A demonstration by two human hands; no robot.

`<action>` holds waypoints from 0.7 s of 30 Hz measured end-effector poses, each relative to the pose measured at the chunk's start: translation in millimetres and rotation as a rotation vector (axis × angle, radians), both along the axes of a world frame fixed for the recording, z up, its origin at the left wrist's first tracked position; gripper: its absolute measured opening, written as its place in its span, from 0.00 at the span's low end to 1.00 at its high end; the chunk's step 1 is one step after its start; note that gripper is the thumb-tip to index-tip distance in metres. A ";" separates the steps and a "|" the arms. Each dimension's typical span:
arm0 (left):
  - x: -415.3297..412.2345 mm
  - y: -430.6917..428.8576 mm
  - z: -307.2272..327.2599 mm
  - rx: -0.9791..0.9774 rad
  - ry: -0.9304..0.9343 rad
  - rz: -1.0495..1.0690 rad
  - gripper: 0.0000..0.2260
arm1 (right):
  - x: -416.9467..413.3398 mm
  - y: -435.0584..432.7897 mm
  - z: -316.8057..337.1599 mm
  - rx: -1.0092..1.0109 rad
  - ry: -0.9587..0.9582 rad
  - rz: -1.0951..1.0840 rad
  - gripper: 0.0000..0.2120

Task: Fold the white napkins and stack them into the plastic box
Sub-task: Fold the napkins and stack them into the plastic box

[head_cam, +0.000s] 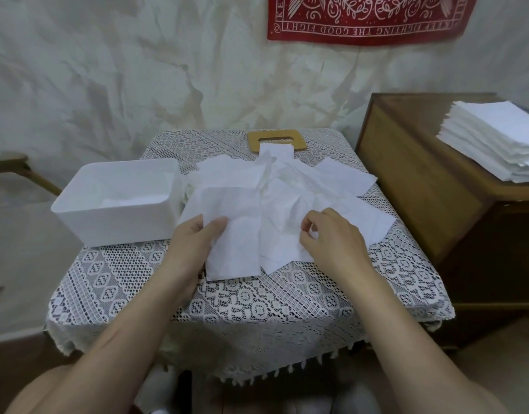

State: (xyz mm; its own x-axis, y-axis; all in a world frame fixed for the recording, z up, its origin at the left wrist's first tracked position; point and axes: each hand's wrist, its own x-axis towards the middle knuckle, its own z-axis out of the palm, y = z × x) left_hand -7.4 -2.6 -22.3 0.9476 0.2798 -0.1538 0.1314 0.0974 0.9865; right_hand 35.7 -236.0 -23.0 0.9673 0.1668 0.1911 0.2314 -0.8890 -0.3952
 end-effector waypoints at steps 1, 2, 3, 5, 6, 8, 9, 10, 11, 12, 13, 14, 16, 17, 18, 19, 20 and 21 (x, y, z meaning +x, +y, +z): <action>-0.4 0.3 0.3 0.001 -0.001 0.002 0.07 | 0.3 -0.7 -0.1 0.001 0.000 0.003 0.04; -0.8 0.8 0.3 0.002 -0.003 0.003 0.07 | 0.5 -1.1 -0.4 0.006 0.001 0.006 0.05; -1.6 1.2 0.8 0.001 -0.005 0.003 0.07 | 0.5 -1.2 -0.4 0.019 0.006 0.008 0.05; -2.7 1.9 0.8 -0.006 -0.004 -0.001 0.07 | 0.0 -0.3 -1.2 0.048 0.026 0.003 0.09; -3.0 2.3 0.5 -0.009 -0.004 -0.001 0.07 | -0.3 1.0 -2.0 0.051 0.028 0.002 0.10; -3.9 2.8 0.0 -0.014 -0.004 0.005 0.06 | -1.2 5.1 -3.4 0.050 -0.002 0.003 0.09; -4.1 2.9 0.3 -0.015 -0.006 0.004 0.06 | -1.6 7.5 -3.9 0.051 -0.025 0.005 0.07; -4.3 3.1 -0.1 -0.016 -0.008 0.003 0.07 | -2.0 9.3 -4.7 0.049 -0.049 0.005 0.06; -4.3 3.3 0.1 -0.019 -0.009 0.003 0.07 | -2.0 10.8 -5.4 0.041 -0.070 0.000 0.06; -4.2 3.9 -0.1 -0.022 -0.009 0.005 0.07 | -1.5 11.9 -6.1 0.030 -0.086 -0.009 0.07; -4.3 4.7 -0.1 -0.025 -0.008 0.006 0.07 | -1.0 12.2 -6.1 0.025 -0.096 -0.015 0.07; -4.3 5.7 -0.2 -0.025 -0.007 0.006 0.07 | -0.6 12.1 -5.4 0.038 -0.098 -0.009 0.07; -4.5 8.0 0.1 -0.018 -0.010 -0.005 0.08 | -2.2 11.1 0.1 0.154 -0.085 0.051 0.06; -5.1 9.0 0.9 -0.010 -0.013 -0.011 0.08 | -3.9 10.7 4.1 0.244 -0.078 0.092 0.05; -5.5 10.2 1.6 0.003 -0.018 -0.011 0.08 | -5.9 10.9 8.6 0.332 -0.075 0.128 0.04; -5.8 11.5 2.6 0.016 -0.026 -0.006 0.08 | -7.4 11.3 12.7 0.412 -0.068 0.154 0.03; -6.2 12.9 3.7 0.023 -0.032 0.002 0.08 | -8.8 12.2 16.3 0.499 -0.044 0.175 0.03; -6.5 14.4 4.9 0.019 -0.036 0.010 0.08 | -9.7 13.4 19.0 0.605 -0.001 0.199 0.04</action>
